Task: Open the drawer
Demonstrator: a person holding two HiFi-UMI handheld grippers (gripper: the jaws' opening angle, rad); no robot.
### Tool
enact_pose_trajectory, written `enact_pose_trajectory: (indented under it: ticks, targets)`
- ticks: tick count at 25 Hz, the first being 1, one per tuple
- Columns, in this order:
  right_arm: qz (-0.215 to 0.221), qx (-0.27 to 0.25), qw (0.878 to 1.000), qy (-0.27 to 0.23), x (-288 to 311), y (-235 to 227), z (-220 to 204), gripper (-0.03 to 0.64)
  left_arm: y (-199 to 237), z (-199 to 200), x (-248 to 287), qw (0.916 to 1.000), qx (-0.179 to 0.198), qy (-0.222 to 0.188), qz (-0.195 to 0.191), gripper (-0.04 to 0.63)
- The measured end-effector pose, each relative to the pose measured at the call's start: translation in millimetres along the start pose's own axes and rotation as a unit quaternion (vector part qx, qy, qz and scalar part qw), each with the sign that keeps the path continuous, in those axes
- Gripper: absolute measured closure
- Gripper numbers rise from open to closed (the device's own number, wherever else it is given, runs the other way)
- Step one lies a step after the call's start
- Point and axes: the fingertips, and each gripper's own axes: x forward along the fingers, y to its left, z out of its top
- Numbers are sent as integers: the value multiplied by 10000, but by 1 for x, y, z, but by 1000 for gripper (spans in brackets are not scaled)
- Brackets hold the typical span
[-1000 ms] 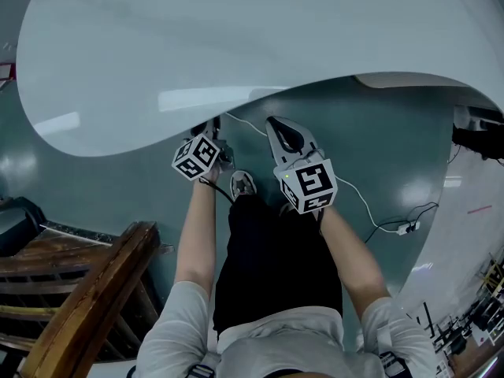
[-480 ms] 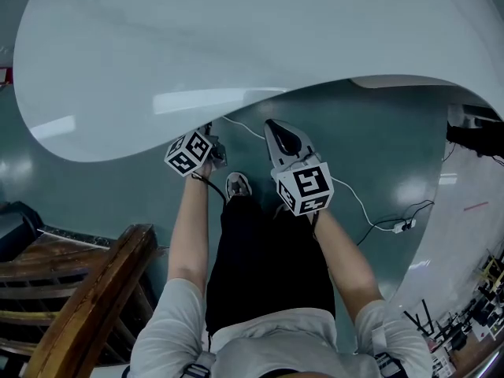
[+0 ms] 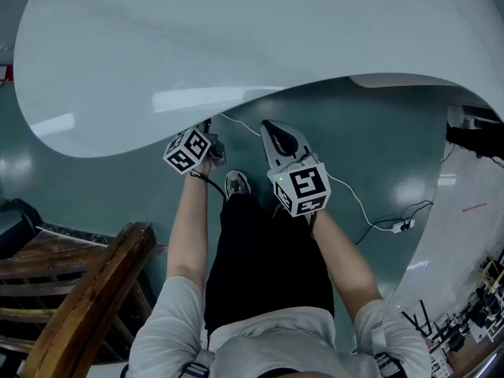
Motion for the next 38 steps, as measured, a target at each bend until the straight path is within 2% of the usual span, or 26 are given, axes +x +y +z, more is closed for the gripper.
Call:
enact_pose_trajectory:
  ticks: [13,38]
  targets:
    - [50,-7,10000,-1,-7,1,3,604,-2,-12,-10,10000,-20,68,35,494]
    - [274,-153,9994,167,-44,47,-17,604,4,-62,-70,9993,44,345,169,494]
